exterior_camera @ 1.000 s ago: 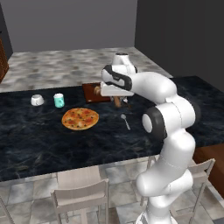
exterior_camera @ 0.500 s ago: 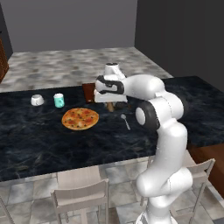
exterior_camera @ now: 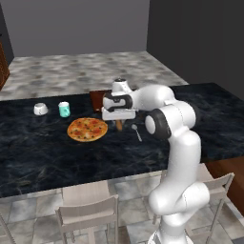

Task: Take the pizza cutter from the drawer on the left and place it on the dining counter for cutting.

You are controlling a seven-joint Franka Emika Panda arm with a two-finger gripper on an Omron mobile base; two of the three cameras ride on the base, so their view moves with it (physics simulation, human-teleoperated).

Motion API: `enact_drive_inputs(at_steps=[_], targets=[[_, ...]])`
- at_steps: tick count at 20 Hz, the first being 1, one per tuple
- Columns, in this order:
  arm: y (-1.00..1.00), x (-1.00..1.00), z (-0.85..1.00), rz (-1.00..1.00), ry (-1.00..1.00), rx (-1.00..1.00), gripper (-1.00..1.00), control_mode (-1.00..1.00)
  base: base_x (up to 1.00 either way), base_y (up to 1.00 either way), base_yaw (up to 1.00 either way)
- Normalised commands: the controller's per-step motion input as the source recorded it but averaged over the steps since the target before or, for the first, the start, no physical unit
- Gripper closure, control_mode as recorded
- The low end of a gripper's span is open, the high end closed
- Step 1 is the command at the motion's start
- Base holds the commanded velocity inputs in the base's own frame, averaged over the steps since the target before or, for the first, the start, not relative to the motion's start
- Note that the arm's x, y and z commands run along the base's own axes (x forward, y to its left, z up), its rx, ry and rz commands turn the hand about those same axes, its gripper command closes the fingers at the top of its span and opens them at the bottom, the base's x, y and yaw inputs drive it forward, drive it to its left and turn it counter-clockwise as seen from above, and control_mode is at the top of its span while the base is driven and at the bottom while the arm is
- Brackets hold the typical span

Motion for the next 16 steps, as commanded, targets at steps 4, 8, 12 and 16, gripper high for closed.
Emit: enact_drive_inputs(at_steps=[4, 8, 12, 16], targets=[[0.02, 0.11, -0.33, 0.00, 0.00, 0.00, 1.00, -1.00, 0.00, 0.00, 0.00], [0.00, 0.19, -0.15, 0.00, 0.00, 0.01, 1.00, -1.00, 0.00, 0.00, 0.00], [0.00, 0.17, -0.06, 0.00, 0.00, 0.02, 1.00, -1.00, 0.00, 0.00, 0.00], [0.00, 0.16, -0.12, 0.00, 0.00, 0.00, 1.00, -1.00, 0.00, 0.00, 0.00]])
